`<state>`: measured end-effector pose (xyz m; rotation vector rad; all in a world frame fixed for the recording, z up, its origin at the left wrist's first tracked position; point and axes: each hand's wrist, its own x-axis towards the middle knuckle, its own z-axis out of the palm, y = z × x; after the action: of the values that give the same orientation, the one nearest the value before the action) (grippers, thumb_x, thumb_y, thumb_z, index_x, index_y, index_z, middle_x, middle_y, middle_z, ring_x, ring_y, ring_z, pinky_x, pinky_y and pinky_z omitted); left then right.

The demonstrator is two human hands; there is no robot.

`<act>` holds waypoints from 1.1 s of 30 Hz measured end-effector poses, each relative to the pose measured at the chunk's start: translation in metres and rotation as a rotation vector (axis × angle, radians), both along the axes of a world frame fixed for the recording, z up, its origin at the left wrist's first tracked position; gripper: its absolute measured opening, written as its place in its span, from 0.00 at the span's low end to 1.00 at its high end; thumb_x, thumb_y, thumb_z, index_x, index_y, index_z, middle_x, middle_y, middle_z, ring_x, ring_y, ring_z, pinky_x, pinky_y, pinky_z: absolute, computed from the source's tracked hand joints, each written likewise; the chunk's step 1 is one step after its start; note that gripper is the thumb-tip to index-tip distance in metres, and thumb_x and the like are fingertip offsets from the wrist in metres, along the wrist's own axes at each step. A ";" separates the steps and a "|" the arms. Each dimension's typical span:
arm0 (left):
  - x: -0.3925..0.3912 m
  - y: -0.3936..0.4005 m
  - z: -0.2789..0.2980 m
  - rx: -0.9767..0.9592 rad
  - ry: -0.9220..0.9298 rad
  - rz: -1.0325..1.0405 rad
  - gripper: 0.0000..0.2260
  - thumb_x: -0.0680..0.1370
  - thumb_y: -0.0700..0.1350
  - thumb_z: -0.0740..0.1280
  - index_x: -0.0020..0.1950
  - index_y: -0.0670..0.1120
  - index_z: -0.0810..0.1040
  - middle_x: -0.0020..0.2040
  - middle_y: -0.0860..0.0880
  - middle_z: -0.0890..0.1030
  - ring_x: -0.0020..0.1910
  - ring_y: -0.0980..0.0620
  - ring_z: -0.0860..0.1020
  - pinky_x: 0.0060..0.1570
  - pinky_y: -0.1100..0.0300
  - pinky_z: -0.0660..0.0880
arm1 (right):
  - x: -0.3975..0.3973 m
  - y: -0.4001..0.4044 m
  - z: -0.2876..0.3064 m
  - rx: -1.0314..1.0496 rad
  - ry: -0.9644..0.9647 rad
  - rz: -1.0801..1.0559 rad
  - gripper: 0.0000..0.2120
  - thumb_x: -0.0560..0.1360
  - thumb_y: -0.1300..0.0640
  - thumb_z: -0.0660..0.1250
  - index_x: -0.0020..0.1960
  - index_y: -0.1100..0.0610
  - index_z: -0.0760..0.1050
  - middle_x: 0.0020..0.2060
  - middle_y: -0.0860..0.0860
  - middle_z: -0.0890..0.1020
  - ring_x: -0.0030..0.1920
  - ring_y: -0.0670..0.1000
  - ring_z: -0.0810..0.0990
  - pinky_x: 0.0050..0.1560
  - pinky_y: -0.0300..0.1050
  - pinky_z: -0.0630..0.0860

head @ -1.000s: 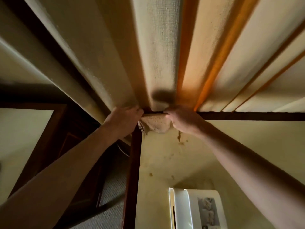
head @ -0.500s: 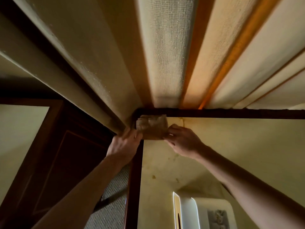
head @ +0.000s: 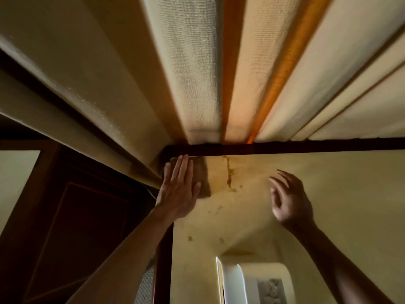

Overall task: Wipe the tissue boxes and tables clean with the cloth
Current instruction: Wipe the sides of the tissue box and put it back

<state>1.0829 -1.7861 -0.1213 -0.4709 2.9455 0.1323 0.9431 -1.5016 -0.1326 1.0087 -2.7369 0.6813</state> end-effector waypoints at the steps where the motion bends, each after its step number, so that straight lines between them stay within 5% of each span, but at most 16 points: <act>1: -0.004 0.001 -0.005 -0.037 -0.048 0.012 0.33 0.82 0.58 0.37 0.81 0.39 0.46 0.82 0.40 0.46 0.81 0.44 0.42 0.78 0.41 0.43 | -0.002 0.012 -0.007 0.028 -0.019 -0.060 0.19 0.78 0.54 0.59 0.62 0.64 0.77 0.64 0.61 0.76 0.66 0.59 0.72 0.65 0.52 0.72; 14: -0.094 0.054 -0.015 0.029 -0.041 -0.007 0.36 0.77 0.57 0.30 0.81 0.41 0.39 0.81 0.39 0.39 0.79 0.42 0.34 0.75 0.36 0.37 | 0.000 0.028 -0.027 0.022 -0.211 -0.208 0.27 0.78 0.48 0.53 0.71 0.63 0.68 0.73 0.60 0.67 0.75 0.59 0.61 0.73 0.57 0.62; 19: -0.112 0.092 -0.019 0.043 0.001 -0.172 0.34 0.78 0.56 0.35 0.82 0.41 0.46 0.82 0.40 0.44 0.80 0.40 0.40 0.75 0.36 0.37 | 0.001 0.026 -0.027 0.019 -0.204 -0.209 0.27 0.78 0.48 0.53 0.71 0.64 0.68 0.73 0.61 0.67 0.75 0.60 0.61 0.73 0.57 0.62; 26: -0.073 0.111 -0.015 0.034 0.029 -0.426 0.30 0.83 0.56 0.41 0.82 0.43 0.49 0.82 0.42 0.48 0.81 0.42 0.44 0.76 0.37 0.44 | 0.004 0.020 -0.024 0.069 -0.222 -0.252 0.31 0.77 0.46 0.51 0.73 0.63 0.66 0.75 0.60 0.63 0.76 0.59 0.57 0.75 0.57 0.57; 33: 0.025 0.060 -0.018 0.023 0.026 -0.240 0.29 0.85 0.56 0.41 0.82 0.42 0.52 0.82 0.43 0.48 0.81 0.43 0.44 0.76 0.35 0.50 | 0.004 0.019 -0.022 0.092 -0.223 -0.249 0.29 0.76 0.51 0.55 0.73 0.64 0.65 0.75 0.61 0.63 0.77 0.59 0.56 0.76 0.53 0.53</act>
<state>1.1078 -1.7264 -0.1396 -0.1115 2.9933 0.1435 0.9473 -1.4824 -0.1545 0.6230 -3.0400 0.6669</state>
